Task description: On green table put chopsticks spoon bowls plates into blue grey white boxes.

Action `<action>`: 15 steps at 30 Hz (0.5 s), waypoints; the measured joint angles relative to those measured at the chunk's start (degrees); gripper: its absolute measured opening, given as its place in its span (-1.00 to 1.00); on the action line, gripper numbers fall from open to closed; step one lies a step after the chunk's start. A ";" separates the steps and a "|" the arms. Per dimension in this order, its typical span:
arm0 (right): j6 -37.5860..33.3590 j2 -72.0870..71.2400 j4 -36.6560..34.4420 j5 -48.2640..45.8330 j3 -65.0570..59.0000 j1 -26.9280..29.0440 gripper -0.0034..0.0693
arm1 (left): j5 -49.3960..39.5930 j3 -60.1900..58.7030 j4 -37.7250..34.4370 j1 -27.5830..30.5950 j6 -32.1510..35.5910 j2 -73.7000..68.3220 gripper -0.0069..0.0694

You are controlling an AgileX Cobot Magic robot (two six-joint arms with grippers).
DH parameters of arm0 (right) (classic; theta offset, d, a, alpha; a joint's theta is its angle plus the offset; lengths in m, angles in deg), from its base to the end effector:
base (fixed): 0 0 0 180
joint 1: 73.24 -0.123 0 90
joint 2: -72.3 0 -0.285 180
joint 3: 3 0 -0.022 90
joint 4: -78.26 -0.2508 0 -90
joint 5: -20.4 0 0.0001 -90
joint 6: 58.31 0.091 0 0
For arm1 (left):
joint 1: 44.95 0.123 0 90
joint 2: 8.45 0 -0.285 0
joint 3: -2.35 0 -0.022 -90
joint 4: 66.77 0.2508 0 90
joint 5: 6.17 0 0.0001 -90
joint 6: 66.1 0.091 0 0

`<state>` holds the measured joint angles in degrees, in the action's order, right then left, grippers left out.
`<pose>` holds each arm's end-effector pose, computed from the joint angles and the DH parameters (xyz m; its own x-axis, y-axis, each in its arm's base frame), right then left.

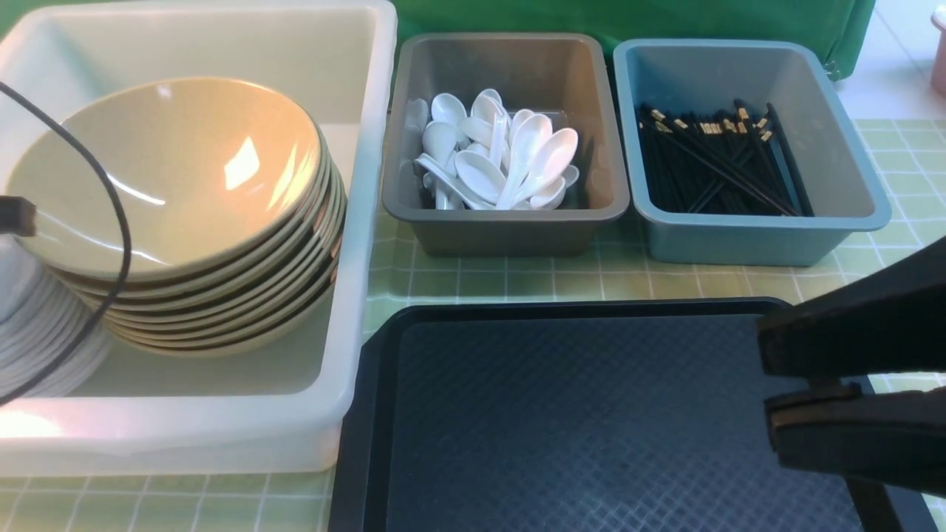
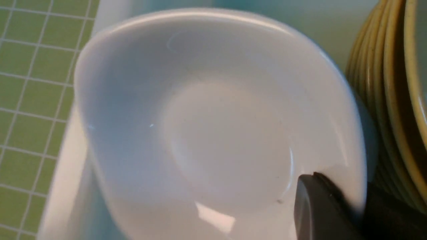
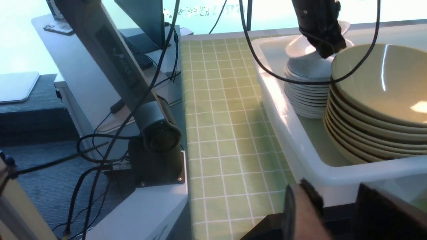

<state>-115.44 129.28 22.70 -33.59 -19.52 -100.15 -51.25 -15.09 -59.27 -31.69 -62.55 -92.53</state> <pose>0.0991 0.1184 0.4295 -0.0584 -0.2672 -0.9619 -0.9468 0.3204 -0.0316 0.2617 0.0703 0.3025 -0.8435 -0.0412 -0.5356 -0.1501 0.9754 0.1614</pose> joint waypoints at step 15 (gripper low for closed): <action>0.00 0.00 -0.08 -0.88 0.00 0.00 -0.26 | -4.67 -0.74 5.27 -5.00 -2.62 0.81 0.27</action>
<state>-115.44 129.28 22.62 -34.48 -19.52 -100.15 -55.92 -15.84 -54.00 -36.70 -65.17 -91.71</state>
